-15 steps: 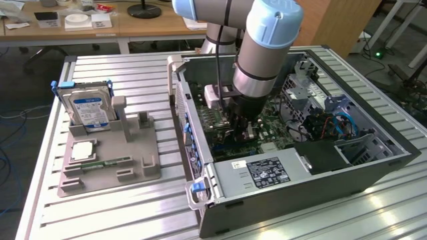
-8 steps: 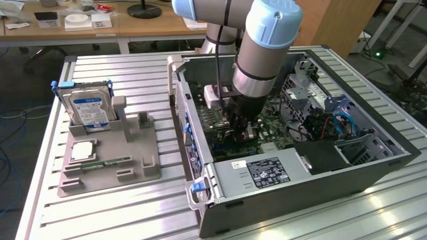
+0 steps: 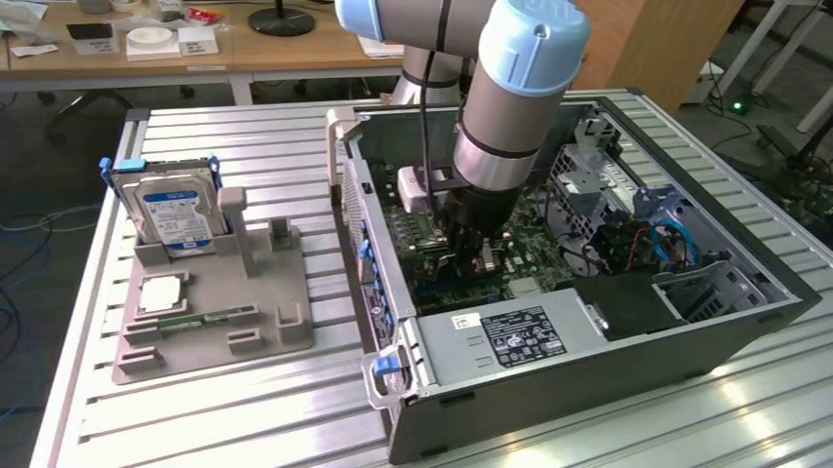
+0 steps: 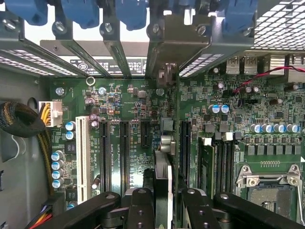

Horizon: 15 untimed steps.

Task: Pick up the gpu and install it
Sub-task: 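Insert the gpu into the slot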

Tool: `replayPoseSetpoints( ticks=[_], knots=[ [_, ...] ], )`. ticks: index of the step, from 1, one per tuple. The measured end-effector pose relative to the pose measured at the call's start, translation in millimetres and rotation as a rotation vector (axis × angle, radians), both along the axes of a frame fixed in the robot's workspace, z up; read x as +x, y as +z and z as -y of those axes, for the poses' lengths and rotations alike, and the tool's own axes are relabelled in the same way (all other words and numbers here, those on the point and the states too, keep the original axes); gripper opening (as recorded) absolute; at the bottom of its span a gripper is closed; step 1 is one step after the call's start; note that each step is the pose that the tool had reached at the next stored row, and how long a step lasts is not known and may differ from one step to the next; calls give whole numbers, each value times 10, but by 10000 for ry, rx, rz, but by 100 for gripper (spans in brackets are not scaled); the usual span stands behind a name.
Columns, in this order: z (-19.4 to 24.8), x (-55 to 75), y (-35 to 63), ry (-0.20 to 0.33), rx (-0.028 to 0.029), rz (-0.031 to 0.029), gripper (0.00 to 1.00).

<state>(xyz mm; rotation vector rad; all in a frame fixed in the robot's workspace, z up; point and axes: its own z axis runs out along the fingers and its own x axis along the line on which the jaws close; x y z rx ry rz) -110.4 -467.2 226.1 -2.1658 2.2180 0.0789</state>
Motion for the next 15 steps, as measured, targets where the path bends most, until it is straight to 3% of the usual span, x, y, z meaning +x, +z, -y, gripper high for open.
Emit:
replayPoseSetpoints(
  ticks=[13,15],
  knots=[
    [-1,-1,-9,3,14,-1,27],
    [-3,-5,-17,-6,62,5,28]
  ],
)
